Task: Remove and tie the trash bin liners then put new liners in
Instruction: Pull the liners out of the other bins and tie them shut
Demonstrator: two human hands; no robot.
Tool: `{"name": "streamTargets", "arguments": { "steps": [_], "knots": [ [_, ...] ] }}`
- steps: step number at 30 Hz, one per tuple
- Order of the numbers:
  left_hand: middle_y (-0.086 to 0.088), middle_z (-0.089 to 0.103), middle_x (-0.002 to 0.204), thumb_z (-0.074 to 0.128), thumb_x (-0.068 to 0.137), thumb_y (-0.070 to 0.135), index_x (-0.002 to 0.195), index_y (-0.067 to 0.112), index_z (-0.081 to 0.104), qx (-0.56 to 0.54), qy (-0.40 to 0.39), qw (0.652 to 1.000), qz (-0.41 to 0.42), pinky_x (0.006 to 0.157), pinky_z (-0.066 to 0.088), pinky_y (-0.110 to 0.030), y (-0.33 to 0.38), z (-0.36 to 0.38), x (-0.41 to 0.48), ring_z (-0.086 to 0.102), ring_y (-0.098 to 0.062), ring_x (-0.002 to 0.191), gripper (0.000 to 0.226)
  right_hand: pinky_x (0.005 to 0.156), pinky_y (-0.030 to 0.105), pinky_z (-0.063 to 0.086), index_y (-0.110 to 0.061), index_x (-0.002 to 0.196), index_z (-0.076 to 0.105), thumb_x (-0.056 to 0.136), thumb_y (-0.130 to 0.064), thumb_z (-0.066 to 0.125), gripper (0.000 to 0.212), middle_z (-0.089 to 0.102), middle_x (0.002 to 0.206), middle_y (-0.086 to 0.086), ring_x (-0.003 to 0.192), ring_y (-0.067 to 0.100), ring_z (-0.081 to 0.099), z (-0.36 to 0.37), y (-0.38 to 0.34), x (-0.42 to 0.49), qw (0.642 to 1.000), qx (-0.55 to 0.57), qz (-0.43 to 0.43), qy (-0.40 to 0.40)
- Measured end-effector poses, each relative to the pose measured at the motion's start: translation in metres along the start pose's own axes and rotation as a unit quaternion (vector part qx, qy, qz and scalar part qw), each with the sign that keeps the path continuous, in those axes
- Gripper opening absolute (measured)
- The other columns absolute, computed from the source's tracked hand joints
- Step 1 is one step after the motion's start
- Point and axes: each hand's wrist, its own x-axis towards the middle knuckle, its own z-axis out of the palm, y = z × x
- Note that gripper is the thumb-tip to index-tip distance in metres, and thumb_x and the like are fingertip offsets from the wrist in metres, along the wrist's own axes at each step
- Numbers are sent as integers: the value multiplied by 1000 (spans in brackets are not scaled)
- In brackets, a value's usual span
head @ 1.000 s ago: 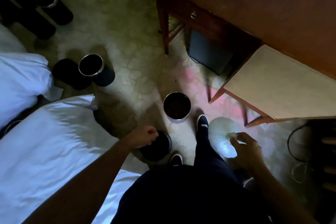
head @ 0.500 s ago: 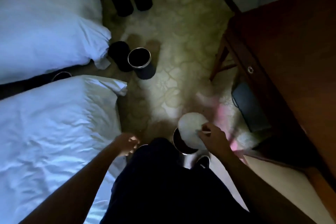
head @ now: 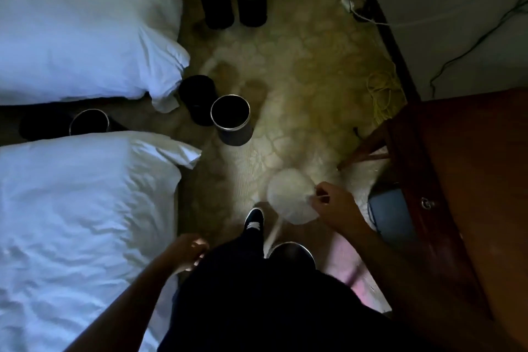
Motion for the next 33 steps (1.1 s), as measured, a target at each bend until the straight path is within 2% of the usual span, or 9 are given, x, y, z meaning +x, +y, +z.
{"name": "streamTargets", "arguments": {
  "steps": [2,5,10,16,20,26,29,31,33],
  "knots": [
    [-11,62,64,59,99,13,83,3,67,17,-22,1000,12,45,43,-22,29,-31,27,55,-16,48,21,62,10,40,-19,92,64,92,-25,72,10,66,86,-4,86,15,66,-12,-2,15,999,-10,39,29],
    [-9,66,73,56,100,17,85,9,68,53,-46,997,30,51,44,-23,86,-76,65,59,-12,55,20,71,25,39,-10,105,69,92,-21,71,17,70,97,6,94,27,67,-30,4,40,994,-41,75,75],
    [-11,70,84,55,100,16,100,6,69,109,-51,989,90,55,47,-21,207,-124,113,64,-17,70,17,75,28,35,-2,103,69,90,-12,72,17,72,99,18,94,36,67,-63,25,86,978,-42,148,140],
    [-6,67,84,49,102,12,99,11,66,116,-61,984,125,57,47,-24,356,-146,181,61,-18,69,17,73,33,42,-9,94,63,92,-18,71,12,66,83,5,87,30,66,-113,55,184,967,39,217,130],
    [-7,68,86,53,101,13,103,6,67,112,-30,988,100,56,46,-20,429,-156,217,62,-16,70,16,79,33,47,-11,109,66,93,-20,71,19,70,98,9,93,29,66,-163,59,283,973,71,195,102],
    [-5,69,71,59,97,13,86,11,70,57,24,998,34,51,46,-17,494,-179,249,61,-9,55,15,67,26,42,-15,91,67,90,-22,75,10,68,84,1,82,17,65,-238,5,439,989,90,103,56],
    [-9,71,71,61,96,14,86,8,72,18,44,999,6,57,48,-22,520,-196,267,64,-13,58,16,65,19,44,-17,91,68,90,-23,75,9,68,83,-2,78,12,65,-273,-39,522,993,94,51,45],
    [-8,66,69,59,97,9,91,1,71,-27,51,998,-24,50,46,-18,539,-207,284,60,-12,53,15,60,5,41,-16,92,68,90,-21,75,8,66,80,-8,74,3,63,-293,-69,576,994,99,17,35],
    [-11,66,73,58,97,5,97,-6,69,-47,57,996,-43,44,45,-14,561,-222,303,59,-12,54,15,59,3,41,-14,92,69,91,-20,74,9,67,81,-7,75,-1,62,-310,-94,630,995,93,-8,36]
  ]
}}
